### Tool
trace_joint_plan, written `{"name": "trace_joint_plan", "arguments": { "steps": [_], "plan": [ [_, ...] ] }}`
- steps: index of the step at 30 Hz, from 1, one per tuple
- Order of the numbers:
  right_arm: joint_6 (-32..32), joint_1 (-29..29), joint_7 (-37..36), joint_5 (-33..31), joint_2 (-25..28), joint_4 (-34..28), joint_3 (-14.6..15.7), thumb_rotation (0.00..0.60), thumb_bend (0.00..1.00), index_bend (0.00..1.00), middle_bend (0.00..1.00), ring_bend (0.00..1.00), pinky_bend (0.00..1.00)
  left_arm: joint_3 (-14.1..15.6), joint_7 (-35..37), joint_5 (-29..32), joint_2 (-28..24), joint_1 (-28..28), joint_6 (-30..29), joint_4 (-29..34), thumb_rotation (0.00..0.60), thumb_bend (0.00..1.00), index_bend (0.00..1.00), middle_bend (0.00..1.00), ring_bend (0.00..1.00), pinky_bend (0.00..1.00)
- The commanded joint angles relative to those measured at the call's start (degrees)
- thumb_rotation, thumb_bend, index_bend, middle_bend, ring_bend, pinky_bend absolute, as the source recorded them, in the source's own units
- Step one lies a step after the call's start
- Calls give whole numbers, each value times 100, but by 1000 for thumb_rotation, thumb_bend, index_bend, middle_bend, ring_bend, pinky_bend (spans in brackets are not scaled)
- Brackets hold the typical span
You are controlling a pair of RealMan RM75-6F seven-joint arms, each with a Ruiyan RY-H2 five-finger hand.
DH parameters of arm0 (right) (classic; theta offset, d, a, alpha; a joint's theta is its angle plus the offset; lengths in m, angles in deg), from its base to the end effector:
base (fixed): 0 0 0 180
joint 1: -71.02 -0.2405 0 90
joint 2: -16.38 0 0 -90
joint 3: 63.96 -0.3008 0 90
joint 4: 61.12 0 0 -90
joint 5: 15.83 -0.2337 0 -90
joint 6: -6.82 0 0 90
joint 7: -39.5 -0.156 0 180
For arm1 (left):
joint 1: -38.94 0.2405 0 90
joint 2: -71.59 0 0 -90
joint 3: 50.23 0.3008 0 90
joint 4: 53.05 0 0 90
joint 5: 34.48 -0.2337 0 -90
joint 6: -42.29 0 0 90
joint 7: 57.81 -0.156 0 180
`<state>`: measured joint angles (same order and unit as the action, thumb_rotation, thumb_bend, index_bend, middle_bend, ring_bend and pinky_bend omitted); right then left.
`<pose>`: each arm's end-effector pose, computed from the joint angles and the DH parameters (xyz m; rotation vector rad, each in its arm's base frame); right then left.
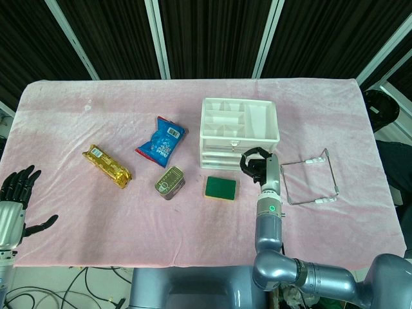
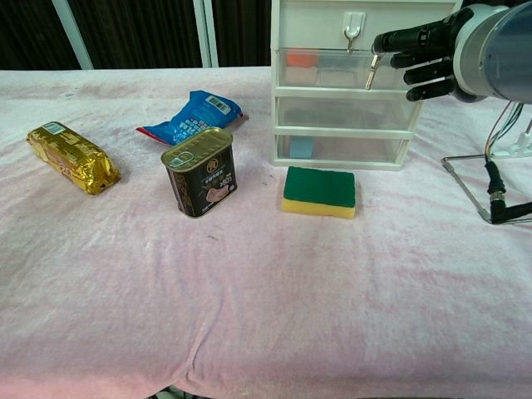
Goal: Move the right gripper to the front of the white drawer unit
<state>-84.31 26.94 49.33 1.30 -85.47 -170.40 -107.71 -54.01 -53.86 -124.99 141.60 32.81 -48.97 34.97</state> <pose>-0.0816 -0.3822 0.0079 0.4688 -1.9419 1.3522 -0.3435 0.2087 0.1394 -1.3592 -0.8412 -1.1150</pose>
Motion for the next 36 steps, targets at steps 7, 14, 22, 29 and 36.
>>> {"name": "trace_joint_plan", "arguments": {
  "steps": [7,14,22,29,36],
  "plan": [
    [-49,11,38,77,-50,49,-69,600,503,629,913,1000,837,-3,3,5,-1,-1,0,1,600,33,0,0,0,0],
    [-70,46,67,104,-90,80,-76,600,503,629,913,1000,837,-4,0,7,0,-2,3,4,600,33,0,0,0,0],
    [-86,36,79,163,-177,138,-84,600,503,629,913,1000,837,-7,0,9,2,-4,3,4,600,33,0,0,0,0],
    [-214,2,31,166,-322,227,-178,600,503,629,913,1000,837,-10,2,10,2,-3,-3,5,600,33,0,0,0,0],
    [-361,-54,25,143,-467,298,-271,600,503,629,913,1000,837,-5,5,11,1,-4,5,13,600,33,0,0,0,0]
  ]
}}
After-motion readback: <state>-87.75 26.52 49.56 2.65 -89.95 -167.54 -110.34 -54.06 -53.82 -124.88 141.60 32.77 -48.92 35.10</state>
